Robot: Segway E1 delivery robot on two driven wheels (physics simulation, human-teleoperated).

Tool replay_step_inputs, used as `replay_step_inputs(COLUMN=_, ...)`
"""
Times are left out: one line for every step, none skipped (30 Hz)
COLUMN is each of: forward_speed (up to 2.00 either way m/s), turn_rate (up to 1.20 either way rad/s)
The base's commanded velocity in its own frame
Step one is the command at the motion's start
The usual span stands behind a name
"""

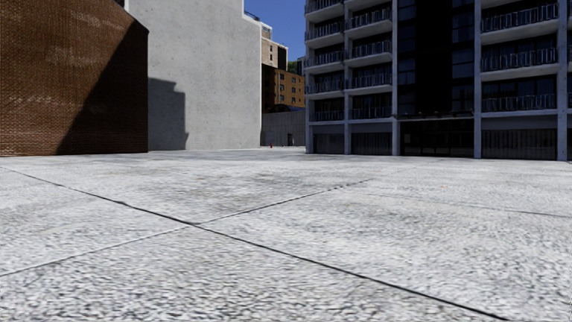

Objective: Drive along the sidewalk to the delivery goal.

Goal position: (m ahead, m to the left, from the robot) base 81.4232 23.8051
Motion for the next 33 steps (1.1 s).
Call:
replay_step_inputs(forward_speed=2.00, turn_rate=0.00)
replay_step_inputs(forward_speed=2.00, turn_rate=0.00)
replay_step_inputs(forward_speed=2.00, turn_rate=0.00)
replay_step_inputs(forward_speed=2.00, turn_rate=0.00)
replay_step_inputs(forward_speed=2.00, turn_rate=0.00)
replay_step_inputs(forward_speed=2.00, turn_rate=0.00)
replay_step_inputs(forward_speed=2.00, turn_rate=0.00)
replay_step_inputs(forward_speed=2.00, turn_rate=0.00)
replay_step_inputs(forward_speed=2.00, turn_rate=0.00)
replay_step_inputs(forward_speed=2.00, turn_rate=0.00)
replay_step_inputs(forward_speed=2.00, turn_rate=0.00)
replay_step_inputs(forward_speed=2.00, turn_rate=0.00)
replay_step_inputs(forward_speed=2.00, turn_rate=0.00)
replay_step_inputs(forward_speed=2.00, turn_rate=0.00)
replay_step_inputs(forward_speed=2.00, turn_rate=0.00)
replay_step_inputs(forward_speed=2.00, turn_rate=0.00)
replay_step_inputs(forward_speed=2.00, turn_rate=0.00)
replay_step_inputs(forward_speed=2.00, turn_rate=0.00)
replay_step_inputs(forward_speed=2.00, turn_rate=0.00)
replay_step_inputs(forward_speed=2.00, turn_rate=0.00)
replay_step_inputs(forward_speed=2.00, turn_rate=0.00)
replay_step_inputs(forward_speed=2.00, turn_rate=0.00)
replay_step_inputs(forward_speed=2.00, turn_rate=0.00)
replay_step_inputs(forward_speed=2.00, turn_rate=0.00)
replay_step_inputs(forward_speed=2.00, turn_rate=0.00)
replay_step_inputs(forward_speed=2.00, turn_rate=0.00)
replay_step_inputs(forward_speed=2.00, turn_rate=0.00)
replay_step_inputs(forward_speed=2.00, turn_rate=0.00)
replay_step_inputs(forward_speed=2.00, turn_rate=0.00)
replay_step_inputs(forward_speed=2.00, turn_rate=0.00)
replay_step_inputs(forward_speed=2.00, turn_rate=0.00)
replay_step_inputs(forward_speed=2.00, turn_rate=0.00)
replay_step_inputs(forward_speed=2.00, turn_rate=0.00)
